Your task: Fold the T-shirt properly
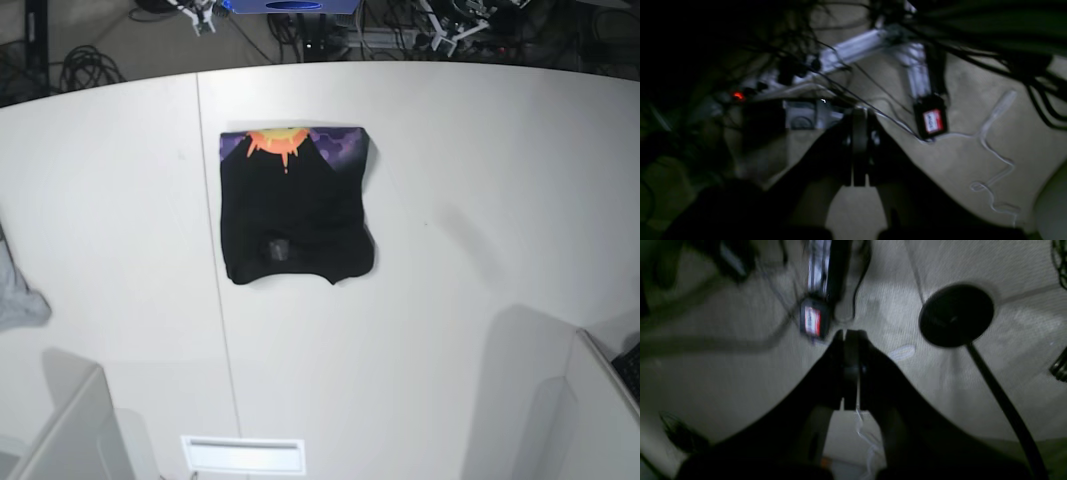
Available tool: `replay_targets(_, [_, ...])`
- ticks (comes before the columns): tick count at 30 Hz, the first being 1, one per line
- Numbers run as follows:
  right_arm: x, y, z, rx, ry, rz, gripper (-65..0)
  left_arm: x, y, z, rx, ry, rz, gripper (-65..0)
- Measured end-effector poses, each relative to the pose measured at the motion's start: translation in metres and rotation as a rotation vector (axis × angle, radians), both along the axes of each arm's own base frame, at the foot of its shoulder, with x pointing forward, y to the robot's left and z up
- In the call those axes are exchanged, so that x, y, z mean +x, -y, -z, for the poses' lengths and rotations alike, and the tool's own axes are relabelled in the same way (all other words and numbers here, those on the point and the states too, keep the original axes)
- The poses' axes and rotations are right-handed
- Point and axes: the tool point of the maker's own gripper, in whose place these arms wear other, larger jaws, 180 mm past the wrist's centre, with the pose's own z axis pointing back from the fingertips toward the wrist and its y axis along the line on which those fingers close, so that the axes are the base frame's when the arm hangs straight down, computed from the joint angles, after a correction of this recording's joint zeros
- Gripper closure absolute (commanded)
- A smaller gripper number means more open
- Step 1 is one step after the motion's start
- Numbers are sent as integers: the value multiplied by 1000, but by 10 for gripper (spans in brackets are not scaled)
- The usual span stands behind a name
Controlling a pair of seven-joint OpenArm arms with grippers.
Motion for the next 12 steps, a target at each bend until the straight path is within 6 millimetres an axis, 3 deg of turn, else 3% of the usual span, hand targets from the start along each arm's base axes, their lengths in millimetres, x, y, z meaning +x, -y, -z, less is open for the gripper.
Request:
replay_targets(8, [-11,4,-1,-11,-23,48,0,-2,7,0,-16,-3,11,0])
replay_targets(12, [-2,-10,0,16,0,51,0,4,10,0,-25,12,19,0])
